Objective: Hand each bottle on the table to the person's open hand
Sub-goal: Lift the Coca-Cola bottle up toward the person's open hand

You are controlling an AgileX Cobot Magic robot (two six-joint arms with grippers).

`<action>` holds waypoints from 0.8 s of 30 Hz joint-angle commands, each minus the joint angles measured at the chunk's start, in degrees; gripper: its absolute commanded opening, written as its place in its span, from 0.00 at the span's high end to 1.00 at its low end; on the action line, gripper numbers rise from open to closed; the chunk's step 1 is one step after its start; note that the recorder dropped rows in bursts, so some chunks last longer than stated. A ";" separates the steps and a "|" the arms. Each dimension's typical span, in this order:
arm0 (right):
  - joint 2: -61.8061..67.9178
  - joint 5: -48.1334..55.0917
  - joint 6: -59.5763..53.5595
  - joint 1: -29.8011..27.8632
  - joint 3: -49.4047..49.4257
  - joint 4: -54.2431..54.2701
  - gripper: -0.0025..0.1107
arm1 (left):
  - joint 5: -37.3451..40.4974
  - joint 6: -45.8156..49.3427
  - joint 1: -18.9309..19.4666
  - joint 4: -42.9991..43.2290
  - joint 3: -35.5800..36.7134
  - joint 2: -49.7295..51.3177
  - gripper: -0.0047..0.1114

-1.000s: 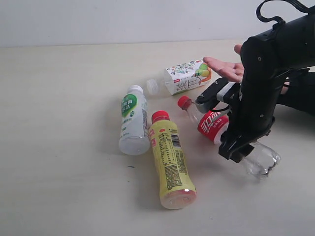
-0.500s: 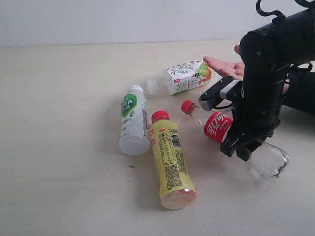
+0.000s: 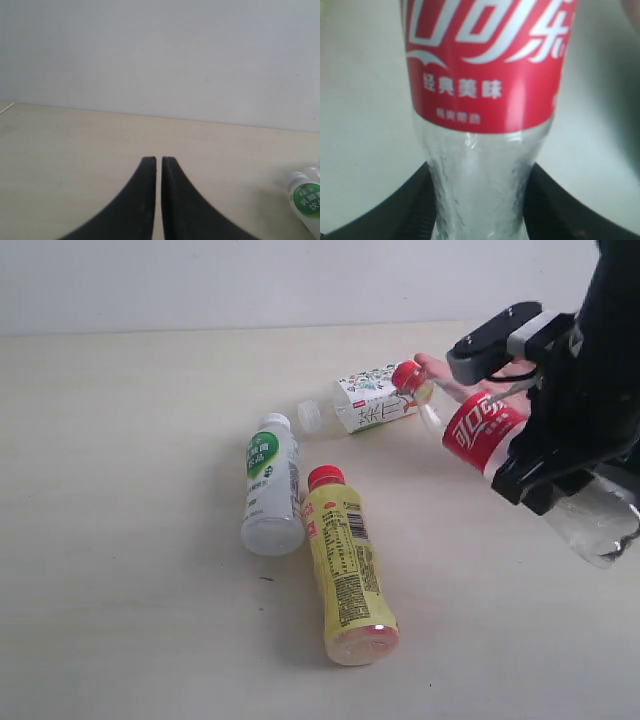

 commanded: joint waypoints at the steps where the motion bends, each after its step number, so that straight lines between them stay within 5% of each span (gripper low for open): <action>1: -7.28 -0.57 0.59 0.19 -0.35 1.12 0.98 | -0.15 -0.32 0.05 -0.19 0.00 -0.37 0.90; 9: -17.24 -3.07 12.06 -0.53 -0.35 -12.82 0.98 | -0.15 -0.32 0.05 -0.19 0.00 -0.37 0.90; 17: -10.88 -2.73 9.98 -8.35 -0.35 -4.83 0.98 | -0.15 -0.32 0.05 -0.19 0.00 -0.37 0.90; 24: 1.56 -3.44 8.01 -8.94 -6.21 -3.12 0.98 | -0.15 -0.32 0.05 -0.19 0.00 -0.37 0.90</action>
